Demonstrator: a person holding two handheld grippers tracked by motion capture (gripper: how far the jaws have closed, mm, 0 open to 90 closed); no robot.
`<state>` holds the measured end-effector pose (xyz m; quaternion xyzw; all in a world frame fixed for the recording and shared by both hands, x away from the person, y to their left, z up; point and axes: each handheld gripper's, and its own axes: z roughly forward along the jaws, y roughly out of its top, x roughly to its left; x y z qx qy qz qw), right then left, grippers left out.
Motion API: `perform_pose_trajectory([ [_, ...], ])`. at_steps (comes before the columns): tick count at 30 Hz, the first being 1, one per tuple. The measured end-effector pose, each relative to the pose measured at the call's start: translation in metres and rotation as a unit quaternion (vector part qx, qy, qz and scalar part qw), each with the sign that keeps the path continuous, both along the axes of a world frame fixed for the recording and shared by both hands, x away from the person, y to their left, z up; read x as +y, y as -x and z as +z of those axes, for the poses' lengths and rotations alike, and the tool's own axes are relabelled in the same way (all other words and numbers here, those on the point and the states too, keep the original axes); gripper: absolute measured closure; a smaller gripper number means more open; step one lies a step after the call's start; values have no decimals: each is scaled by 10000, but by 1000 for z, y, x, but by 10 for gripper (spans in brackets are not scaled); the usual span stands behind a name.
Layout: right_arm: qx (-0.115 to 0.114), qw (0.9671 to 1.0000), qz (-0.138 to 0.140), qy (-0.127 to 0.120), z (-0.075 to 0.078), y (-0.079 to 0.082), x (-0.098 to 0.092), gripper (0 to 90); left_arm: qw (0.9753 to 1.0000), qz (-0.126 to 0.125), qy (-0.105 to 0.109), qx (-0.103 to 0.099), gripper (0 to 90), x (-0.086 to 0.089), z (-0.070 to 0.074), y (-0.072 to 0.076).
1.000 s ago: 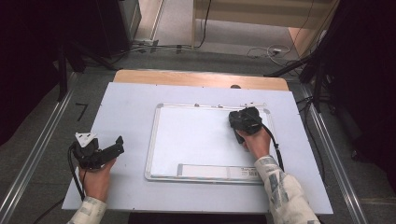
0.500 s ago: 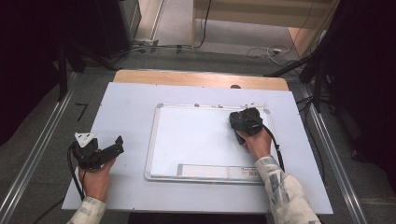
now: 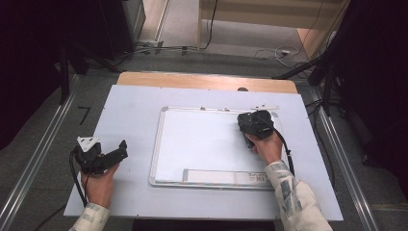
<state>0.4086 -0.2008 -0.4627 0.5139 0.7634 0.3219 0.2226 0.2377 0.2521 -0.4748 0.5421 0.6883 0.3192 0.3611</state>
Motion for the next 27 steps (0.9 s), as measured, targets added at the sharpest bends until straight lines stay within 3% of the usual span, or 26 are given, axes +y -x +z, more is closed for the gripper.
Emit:
perform_pose_trajectory([
  [11,-36,10000,-68,-2,5,4,-8,379,10000,-12,8,-10,40,-1,0,0],
  [27,-56,9987,-502,-56,9,-4,-29,379,10000,-19,2,-6,41,0,0,0],
])
